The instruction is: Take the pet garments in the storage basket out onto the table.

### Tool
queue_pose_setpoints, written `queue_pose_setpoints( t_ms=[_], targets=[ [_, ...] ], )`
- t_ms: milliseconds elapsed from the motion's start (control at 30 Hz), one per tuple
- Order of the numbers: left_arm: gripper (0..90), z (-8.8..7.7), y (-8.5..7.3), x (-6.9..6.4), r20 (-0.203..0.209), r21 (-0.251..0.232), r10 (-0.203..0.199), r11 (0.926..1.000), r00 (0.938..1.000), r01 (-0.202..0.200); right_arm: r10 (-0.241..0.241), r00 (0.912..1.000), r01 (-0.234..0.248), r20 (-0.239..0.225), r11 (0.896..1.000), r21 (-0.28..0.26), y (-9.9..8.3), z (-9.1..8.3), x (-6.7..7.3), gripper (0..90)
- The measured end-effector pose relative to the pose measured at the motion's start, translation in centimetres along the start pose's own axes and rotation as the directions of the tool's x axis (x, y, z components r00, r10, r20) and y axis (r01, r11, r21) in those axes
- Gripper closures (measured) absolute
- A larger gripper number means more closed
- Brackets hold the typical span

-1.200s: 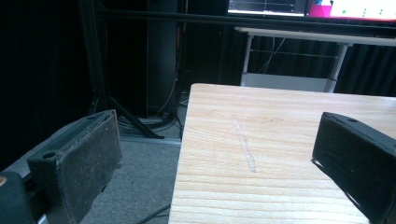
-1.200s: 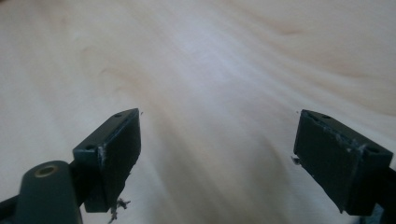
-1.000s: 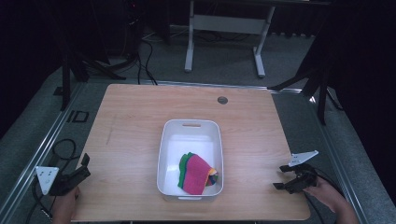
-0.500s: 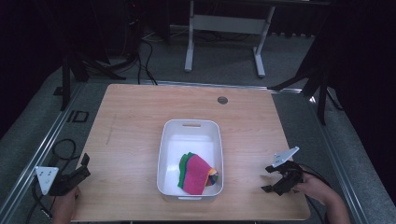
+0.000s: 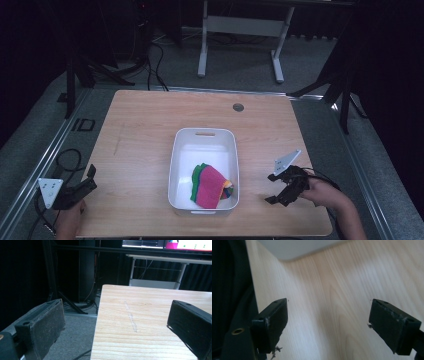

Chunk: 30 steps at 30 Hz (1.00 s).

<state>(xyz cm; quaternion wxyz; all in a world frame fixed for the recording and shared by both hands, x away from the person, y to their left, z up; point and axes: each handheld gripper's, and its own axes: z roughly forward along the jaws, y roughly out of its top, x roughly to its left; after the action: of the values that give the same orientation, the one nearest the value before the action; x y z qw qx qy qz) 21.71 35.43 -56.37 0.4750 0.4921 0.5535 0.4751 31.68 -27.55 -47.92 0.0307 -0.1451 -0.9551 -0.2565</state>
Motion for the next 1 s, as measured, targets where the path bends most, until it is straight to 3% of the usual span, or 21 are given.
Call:
queue_pose_setpoints(
  t_ms=[500, 833, 1000],
  targets=[
    [1.8, 0.0, 0.0, 0.1, 0.009, -0.001, -0.004, 1.0, 1.0, 0.004, -0.087, 0.9953, 0.086, -0.043, 0.996, -0.02, 7.3, -0.4, 1.7, 14.9],
    [1.8, 0.0, 0.0, 0.1, 0.01, 0.001, -0.005, 1.0, 0.9999, 0.005, -0.156, 0.9871, 0.156, -0.035, 0.988, -0.019, 10.7, 0.8, 2.1, 13.9],
    [1.8, 0.0, 0.0, 0.1, 0.011, 0.003, -0.005, 1.0, 0.9999, 0.005, -0.148, 0.9882, 0.148, -0.04, 0.989, 0.011, 12.0, 2.0, 2.0, 13.9]
  ],
)
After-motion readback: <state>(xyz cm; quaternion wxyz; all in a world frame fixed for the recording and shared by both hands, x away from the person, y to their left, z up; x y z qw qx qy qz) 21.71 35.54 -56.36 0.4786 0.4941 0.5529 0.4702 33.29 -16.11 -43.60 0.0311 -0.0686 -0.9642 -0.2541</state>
